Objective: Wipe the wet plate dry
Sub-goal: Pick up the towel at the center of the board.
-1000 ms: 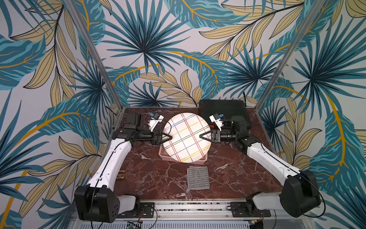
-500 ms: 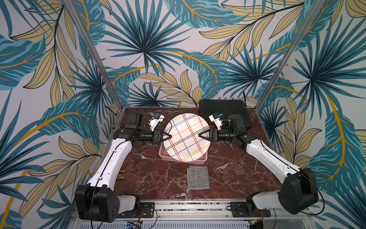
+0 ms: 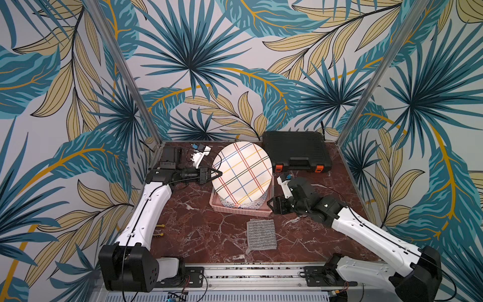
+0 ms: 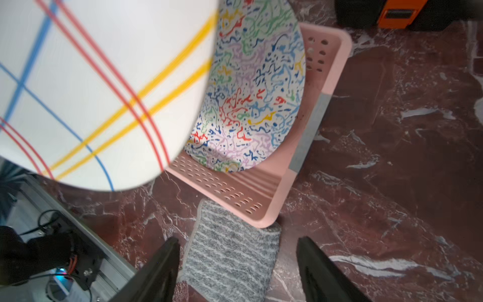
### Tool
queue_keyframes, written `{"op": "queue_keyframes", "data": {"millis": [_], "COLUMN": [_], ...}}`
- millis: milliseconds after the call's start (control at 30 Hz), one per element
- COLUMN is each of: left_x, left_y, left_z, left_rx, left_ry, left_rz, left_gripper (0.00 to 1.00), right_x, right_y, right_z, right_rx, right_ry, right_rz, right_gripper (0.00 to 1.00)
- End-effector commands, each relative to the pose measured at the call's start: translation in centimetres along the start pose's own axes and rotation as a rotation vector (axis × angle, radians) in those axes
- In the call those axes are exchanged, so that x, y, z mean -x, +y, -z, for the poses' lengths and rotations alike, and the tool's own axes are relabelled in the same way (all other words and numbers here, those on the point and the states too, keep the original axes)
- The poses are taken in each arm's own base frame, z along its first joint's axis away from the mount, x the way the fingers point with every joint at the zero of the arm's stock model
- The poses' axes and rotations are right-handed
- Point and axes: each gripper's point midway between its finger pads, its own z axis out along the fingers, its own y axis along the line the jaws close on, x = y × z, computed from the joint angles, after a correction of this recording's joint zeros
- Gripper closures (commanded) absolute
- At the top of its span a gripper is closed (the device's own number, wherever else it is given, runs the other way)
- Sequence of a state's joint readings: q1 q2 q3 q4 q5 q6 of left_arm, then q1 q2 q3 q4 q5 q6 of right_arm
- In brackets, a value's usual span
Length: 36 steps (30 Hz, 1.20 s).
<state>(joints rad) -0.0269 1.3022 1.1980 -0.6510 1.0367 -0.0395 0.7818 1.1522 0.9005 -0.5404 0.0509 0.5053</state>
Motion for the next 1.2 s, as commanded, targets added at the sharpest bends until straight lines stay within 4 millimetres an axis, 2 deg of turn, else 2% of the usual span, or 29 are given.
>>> {"op": "queue_keyframes", "data": {"millis": [0, 133, 267, 400, 567, 633, 700, 767, 867, 933, 1000, 1167], "left_x": [1.8, 2.0, 2.2, 2.0, 1.9, 2.0, 1.9, 2.0, 1.8, 1.8, 1.7, 1.5], "left_y": [1.1, 1.2, 1.5, 2.0, 2.1, 2.1, 2.2, 2.2, 2.1, 1.9, 1.4, 0.9], "left_z": [0.4, 0.3, 0.5, 0.4, 0.3, 0.2, 0.2, 0.2, 0.1, 0.1, 0.0, 0.0], "left_rx": [0.069, 0.068, 0.091, 0.106, 0.105, 0.105, 0.102, 0.099, 0.092, 0.076, 0.048, 0.021], "left_ry": [-0.053, -0.06, -0.068, -0.064, -0.072, -0.076, -0.075, -0.076, -0.071, -0.068, -0.063, -0.061], "left_rz": [-0.051, -0.048, -0.051, -0.041, -0.043, -0.044, -0.039, -0.039, -0.035, -0.037, -0.044, -0.05], "left_gripper": [1.0, 1.0, 1.0, 1.0, 1.0, 1.0, 1.0, 1.0, 1.0, 1.0, 1.0, 1.0], "right_x": [-3.1, -5.6, -7.4, -9.2, -11.1, -11.8, -12.2, -11.9, -10.0, -8.7, -7.2, -4.2], "right_y": [-0.1, 3.2, 4.4, 3.1, 1.7, 1.3, 1.2, 1.3, 2.2, 3.2, 4.5, 9.7], "right_z": [-1.7, -4.5, -7.5, -9.8, -10.9, -11.4, -11.5, -11.1, -9.3, -7.8, -5.8, 0.1], "right_rx": [-0.137, -0.126, -0.142, -0.221, -0.282, -0.297, -0.298, -0.287, -0.23, -0.165, -0.088, 0.199], "right_ry": [0.028, 0.084, 0.152, 0.206, 0.275, 0.303, 0.311, 0.289, 0.207, 0.153, 0.101, 0.022], "right_rz": [0.079, 0.205, 0.226, 0.217, 0.229, 0.232, 0.23, 0.23, 0.234, 0.249, 0.272, 0.371], "right_gripper": [0.27, 0.26, 0.24, 0.24, 0.27, 0.31, 0.41, 0.57, 0.88, 0.99, 1.0, 1.0]}}
